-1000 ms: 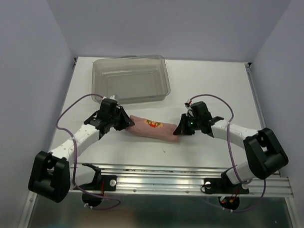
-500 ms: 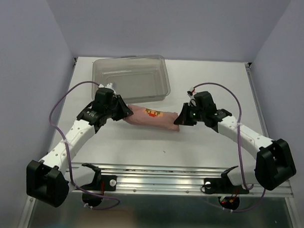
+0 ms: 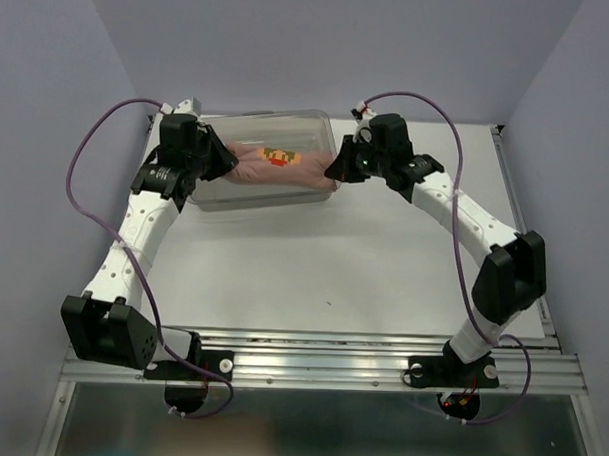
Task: Roll the t-shirts
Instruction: Place the T-shirt in the bin.
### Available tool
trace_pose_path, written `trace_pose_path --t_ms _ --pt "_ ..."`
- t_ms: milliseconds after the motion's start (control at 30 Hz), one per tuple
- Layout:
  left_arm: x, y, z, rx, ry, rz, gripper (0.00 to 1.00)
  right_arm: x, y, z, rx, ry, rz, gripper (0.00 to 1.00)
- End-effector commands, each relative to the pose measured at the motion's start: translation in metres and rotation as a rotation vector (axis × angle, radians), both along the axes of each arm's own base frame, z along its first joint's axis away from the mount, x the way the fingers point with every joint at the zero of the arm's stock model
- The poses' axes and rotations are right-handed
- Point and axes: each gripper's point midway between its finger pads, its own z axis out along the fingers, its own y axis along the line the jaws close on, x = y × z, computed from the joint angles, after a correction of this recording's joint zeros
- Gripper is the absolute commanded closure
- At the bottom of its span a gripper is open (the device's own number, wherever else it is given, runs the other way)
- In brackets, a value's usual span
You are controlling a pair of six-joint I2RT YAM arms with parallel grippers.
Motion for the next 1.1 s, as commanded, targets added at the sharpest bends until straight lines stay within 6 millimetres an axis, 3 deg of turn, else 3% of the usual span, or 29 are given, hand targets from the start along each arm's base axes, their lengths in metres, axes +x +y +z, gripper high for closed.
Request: trace_pose_path --t_ms 0,67,100,167,200,233,267,500,667,833,1067 --pt "0.021 0.026 0.014 0.054 -0.058 0.038 1.00 0.035 0.013 -0.010 -0.059 -0.055 0.031 0.99" --pt "0.032 0.032 0.003 0.061 -0.036 0.050 1.00 0.053 0.020 -0.001 -0.057 -0.094 0.025 0.99" --pt "0.040 0.037 -0.004 0.062 -0.030 0.060 1.00 0.063 0.024 -0.015 -0.076 -0.086 0.030 0.99" --pt "0.049 0.041 -0.013 0.063 -0.019 0.067 1.00 0.078 0.030 -0.009 -0.075 -0.117 0.025 0.99" --pt "0.054 0.042 -0.018 0.065 -0.013 0.067 1.00 0.083 0.033 -0.012 -0.078 -0.119 0.029 0.99" --pt "0.060 0.043 -0.029 0.070 0.009 0.070 1.00 0.089 0.036 -0.028 -0.093 -0.100 0.037 0.99" --pt "0.063 0.045 -0.035 0.080 0.019 0.080 1.00 0.094 0.039 -0.026 -0.089 -0.109 0.038 0.99" --pt "0.086 0.059 -0.088 0.090 0.098 0.123 1.00 0.112 0.052 -0.079 -0.122 -0.067 0.073 0.99" --pt "0.094 0.059 -0.125 0.105 0.171 0.114 1.00 0.119 0.062 -0.095 -0.110 -0.043 0.097 0.99" --pt "0.095 0.055 -0.159 0.102 0.242 0.086 1.00 0.122 0.066 -0.126 -0.129 -0.002 0.119 0.99" --pt "0.089 0.055 -0.190 0.109 0.294 0.075 1.00 0.126 0.067 -0.142 -0.146 0.011 0.121 0.99"
